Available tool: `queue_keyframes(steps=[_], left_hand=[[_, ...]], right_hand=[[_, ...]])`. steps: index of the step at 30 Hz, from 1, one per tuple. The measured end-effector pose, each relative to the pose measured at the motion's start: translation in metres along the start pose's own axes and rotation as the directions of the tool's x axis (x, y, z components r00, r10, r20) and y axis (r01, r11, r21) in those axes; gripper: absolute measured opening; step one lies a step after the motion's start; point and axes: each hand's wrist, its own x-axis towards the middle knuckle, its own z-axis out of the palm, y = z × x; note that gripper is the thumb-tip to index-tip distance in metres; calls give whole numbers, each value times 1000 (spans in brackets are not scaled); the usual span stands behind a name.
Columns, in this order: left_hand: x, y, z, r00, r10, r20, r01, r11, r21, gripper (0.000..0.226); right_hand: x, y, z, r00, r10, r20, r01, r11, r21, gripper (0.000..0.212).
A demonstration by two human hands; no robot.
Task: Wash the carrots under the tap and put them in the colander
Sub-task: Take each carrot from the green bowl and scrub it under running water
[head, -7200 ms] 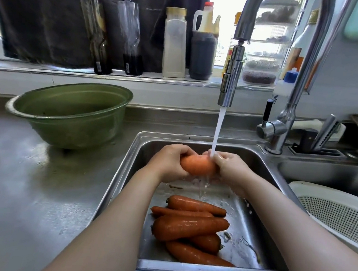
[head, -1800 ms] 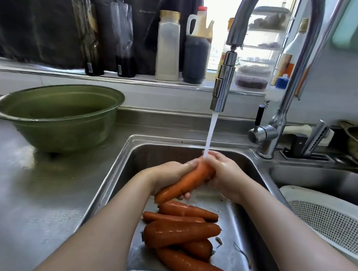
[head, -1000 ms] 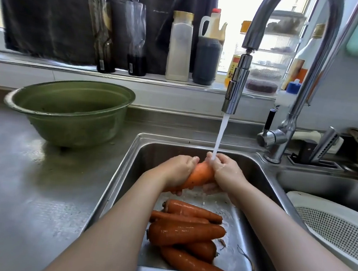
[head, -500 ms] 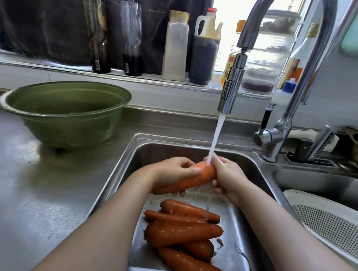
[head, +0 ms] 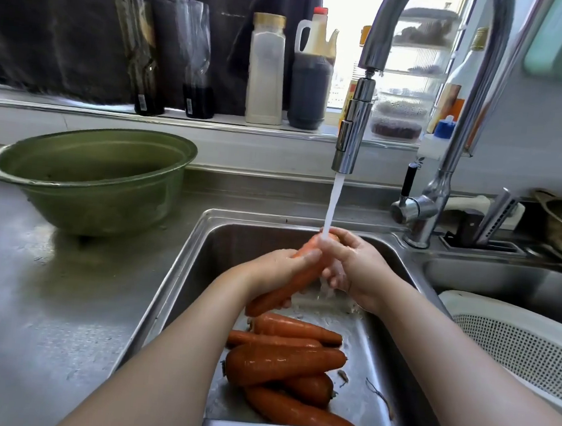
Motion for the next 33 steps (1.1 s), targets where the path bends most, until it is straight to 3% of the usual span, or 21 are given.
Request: queue_keyframes(steps=[2, 6, 14, 17, 19, 21, 24, 26, 31, 33], left_hand=[[-2, 2, 1, 999, 3, 36, -2, 999, -46, 52], [-4, 3, 0, 994, 55, 99, -41, 990, -136, 36], [2, 15, 20, 962, 58, -268, -37, 996, 83, 55], [-1, 15, 14, 989, 38, -142, -35, 999, 25, 46], [-5, 16, 13, 993, 102, -63, -98, 994, 55, 32], [-6, 15, 18, 980, 152, -127, -143, 986, 82, 27], [-1, 18, 25, 940, 128, -315, -96, 989, 116, 45], [-3, 21, 25, 924, 103, -367, -63, 991, 119, 49], [-14, 25, 23, 984, 165, -74, -161, 985, 63, 22], [-11, 24, 26, 977, 191, -97, -187, 981, 52, 20]], right_hand=[[0, -1, -1, 1000, 13, -14, -13, 1000, 13, 17], [5, -3, -7, 997, 17, -69, -15, 1000, 19, 20], [6, -1, -4, 997, -5, -74, 5, 1000, -6, 11], [7, 0, -5, 994, -12, -107, 10, 1000, -23, 11], [7, 2, -7, 991, -15, -133, 10, 999, -42, 9], [8, 2, -7, 989, -17, -147, 11, 999, -38, 7], [6, 1, -3, 992, -22, -121, 15, 998, -53, 15], [5, 1, -1, 994, -20, -109, 13, 998, -59, 21], [8, 0, -11, 983, -29, -180, 12, 996, -92, 16], [8, 0, -14, 982, -30, -188, 14, 996, -85, 14]])
